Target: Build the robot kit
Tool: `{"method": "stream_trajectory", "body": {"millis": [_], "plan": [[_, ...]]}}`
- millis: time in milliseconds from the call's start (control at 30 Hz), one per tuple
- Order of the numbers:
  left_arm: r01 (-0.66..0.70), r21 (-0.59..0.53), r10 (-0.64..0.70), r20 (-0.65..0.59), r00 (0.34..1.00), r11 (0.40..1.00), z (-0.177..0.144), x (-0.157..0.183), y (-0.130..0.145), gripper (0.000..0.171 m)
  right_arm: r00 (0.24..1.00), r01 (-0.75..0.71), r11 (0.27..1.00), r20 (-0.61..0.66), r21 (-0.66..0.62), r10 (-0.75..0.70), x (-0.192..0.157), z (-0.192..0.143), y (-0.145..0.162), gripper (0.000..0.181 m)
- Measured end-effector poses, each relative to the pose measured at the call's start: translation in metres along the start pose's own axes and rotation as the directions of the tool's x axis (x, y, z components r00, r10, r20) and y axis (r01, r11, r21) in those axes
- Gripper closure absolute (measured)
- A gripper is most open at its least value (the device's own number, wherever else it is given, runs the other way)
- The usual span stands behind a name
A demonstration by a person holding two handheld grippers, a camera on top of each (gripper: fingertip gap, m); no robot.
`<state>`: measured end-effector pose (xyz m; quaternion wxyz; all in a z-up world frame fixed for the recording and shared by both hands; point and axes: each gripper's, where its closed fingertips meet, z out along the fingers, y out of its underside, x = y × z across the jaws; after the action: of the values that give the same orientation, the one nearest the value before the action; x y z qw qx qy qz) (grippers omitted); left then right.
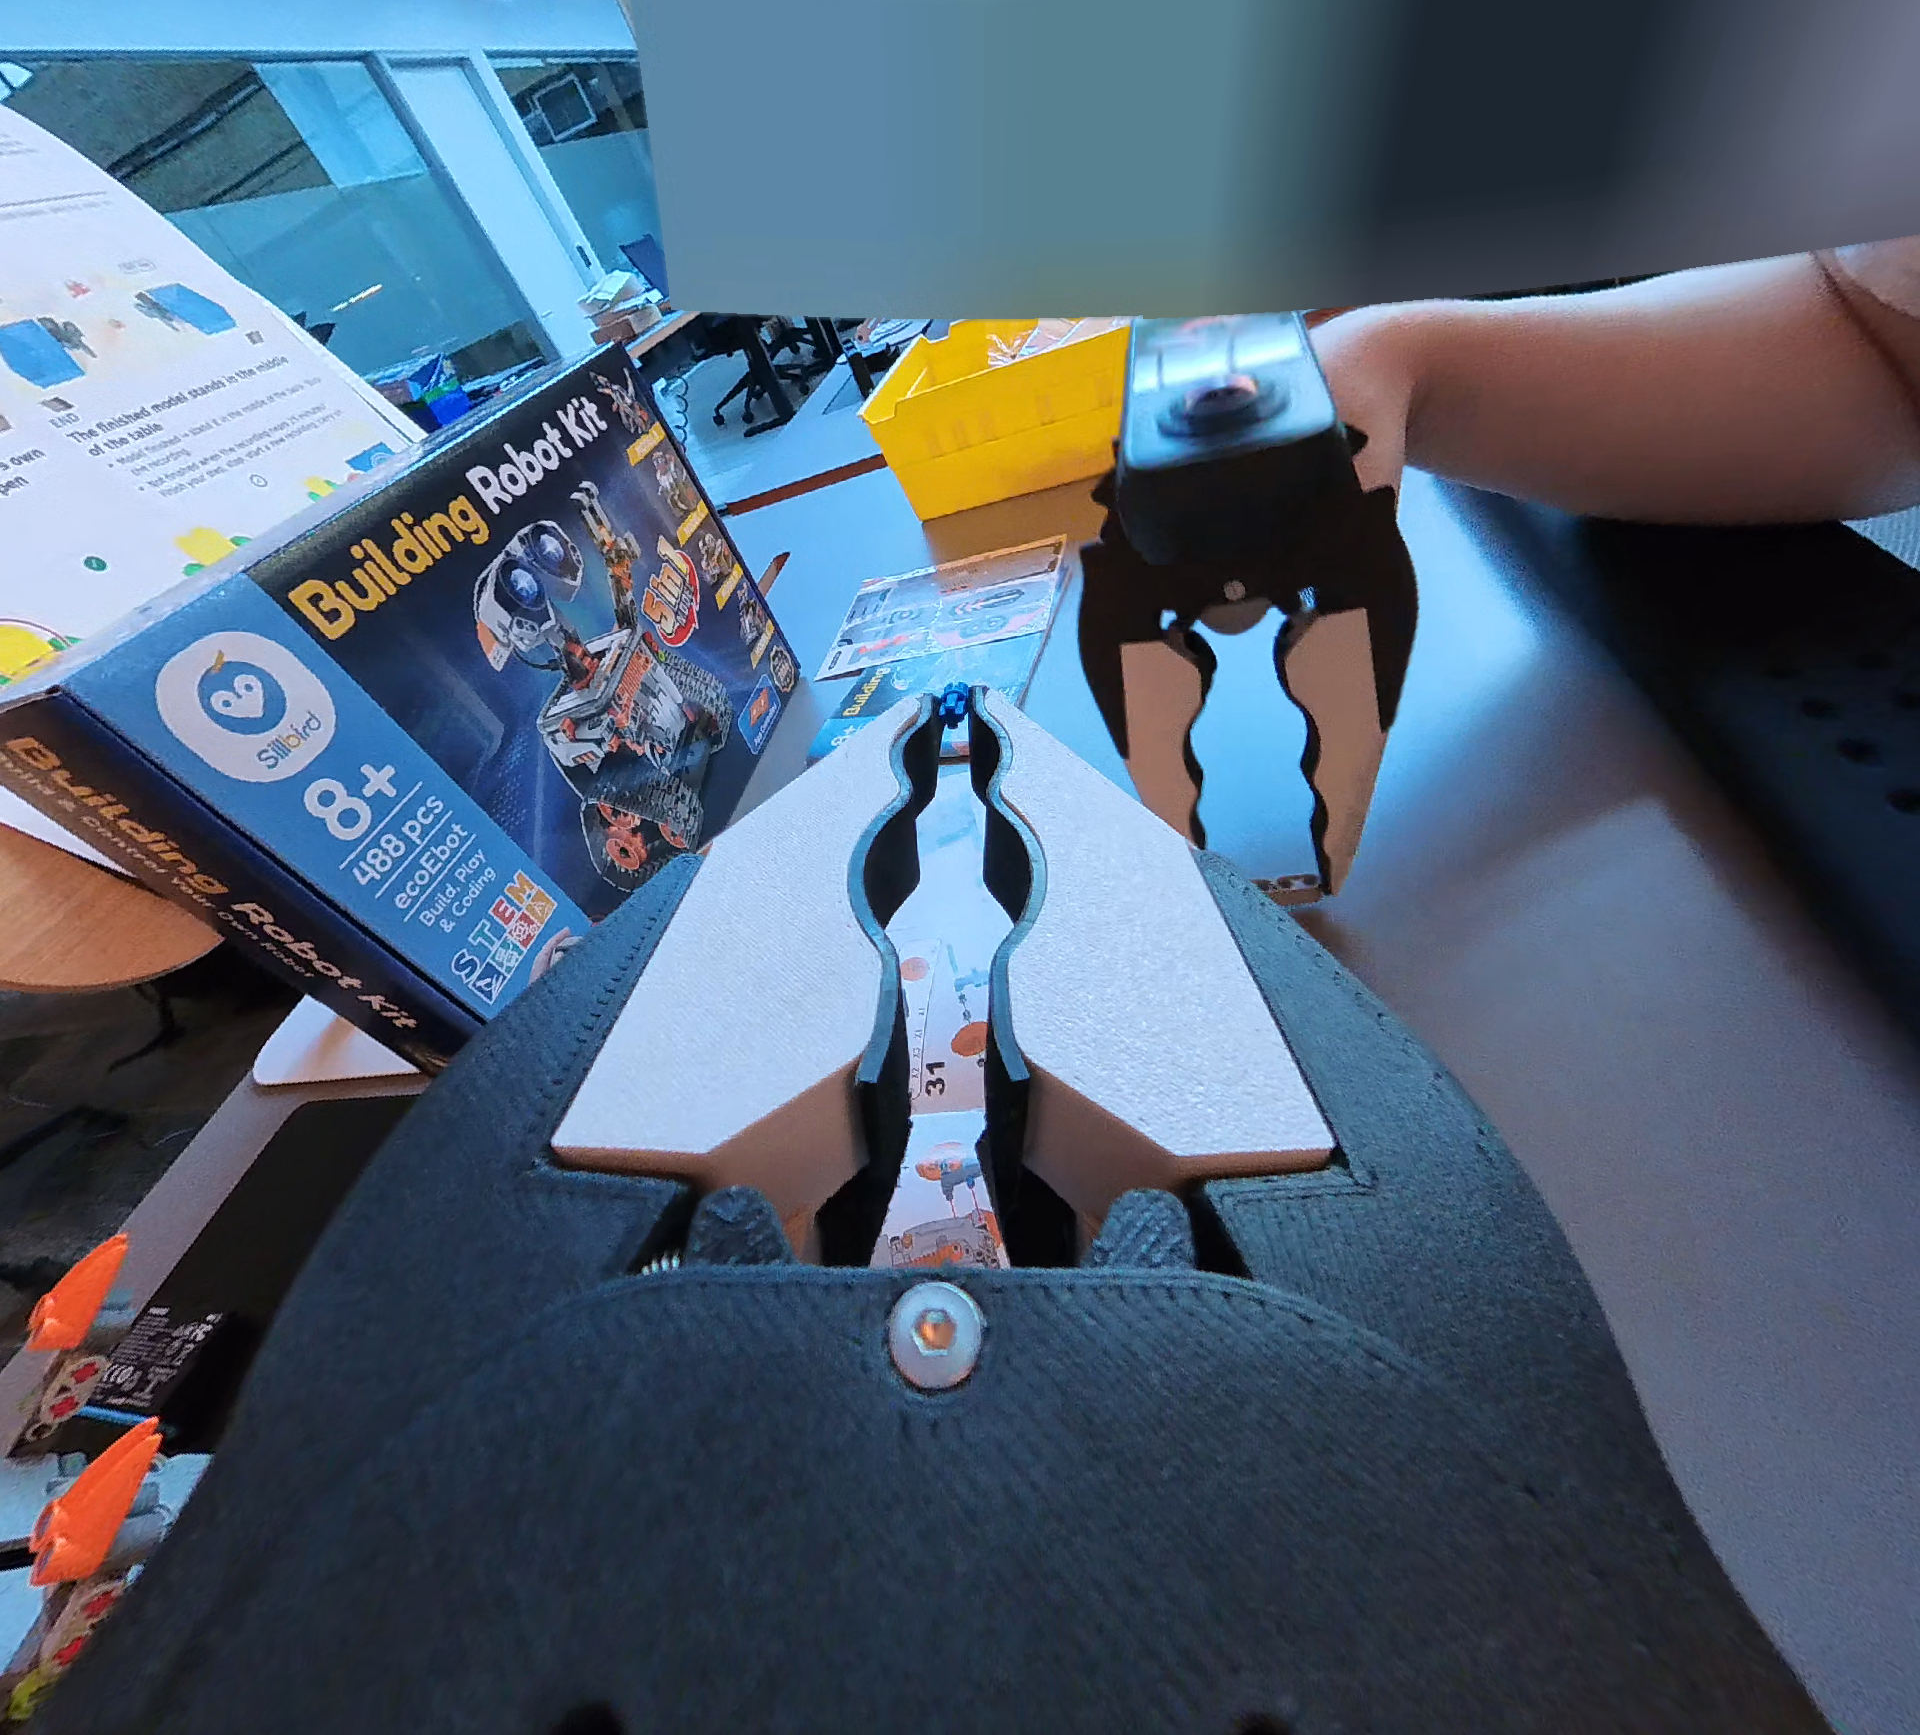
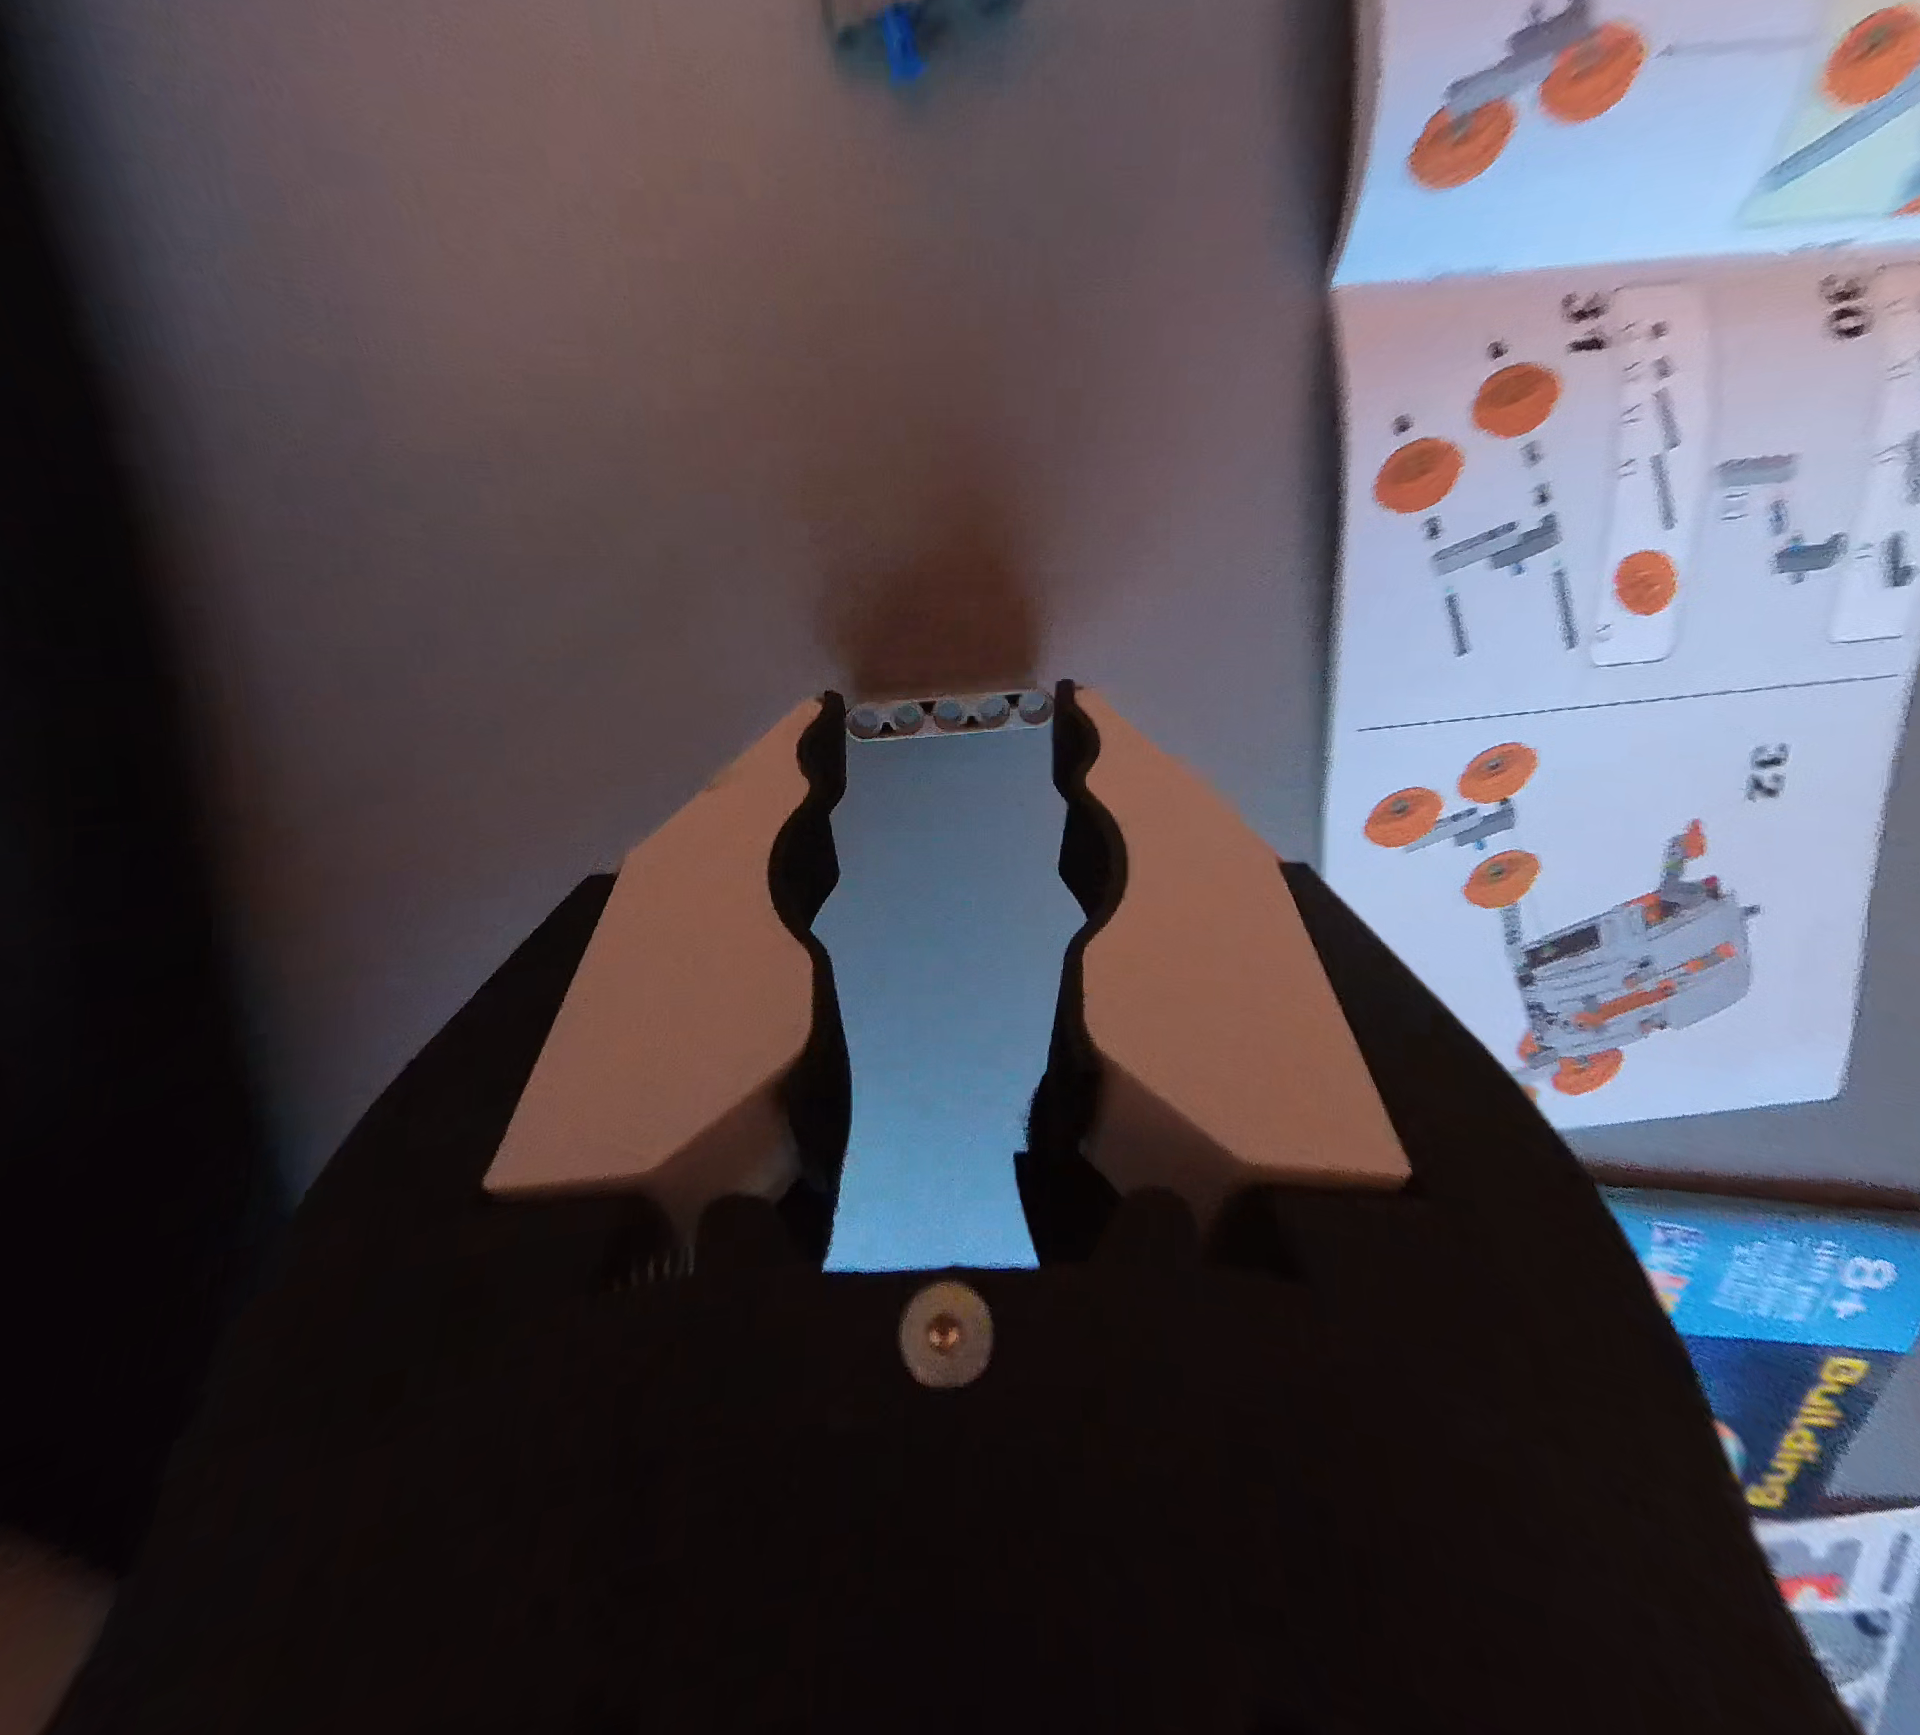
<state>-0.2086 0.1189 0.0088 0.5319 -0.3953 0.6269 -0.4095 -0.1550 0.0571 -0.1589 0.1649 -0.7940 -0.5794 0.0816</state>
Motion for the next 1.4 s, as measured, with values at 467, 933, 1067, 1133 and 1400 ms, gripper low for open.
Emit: {"method": "stream_trajectory", "body": {"millis": [467,933,1067,1133,1400], "plan": [[-0.005,0.016,0.005,0.005,1.000,1.000,-0.003,0.000,-0.006,0.169,0.999,-0.034,0.996,0.036,-0.077,0.037,-0.008,0.005,0.004,0.139],[-0.007,0.014,0.007,-0.001,1.000,1.000,-0.002,0.002,-0.006,0.169,0.999,-0.026,0.996,0.036,-0.087,0.029,-0.008,0.005,0.004,0.138],[-0.007,0.010,0.007,-0.003,1.000,1.000,-0.001,0.002,-0.006,0.169,0.999,-0.017,0.997,0.039,-0.081,0.020,-0.009,0.005,0.004,0.141],[-0.006,0.012,0.007,-0.001,1.000,1.000,-0.002,0.002,-0.006,0.169,0.999,-0.013,0.997,0.037,-0.080,0.016,-0.008,0.006,0.003,0.141],[0.013,0.084,-0.015,0.016,1.000,0.996,-0.004,-0.004,-0.013,0.169,0.998,-0.024,0.874,-0.045,0.485,0.053,0.024,-0.058,-0.062,0.141]]}}
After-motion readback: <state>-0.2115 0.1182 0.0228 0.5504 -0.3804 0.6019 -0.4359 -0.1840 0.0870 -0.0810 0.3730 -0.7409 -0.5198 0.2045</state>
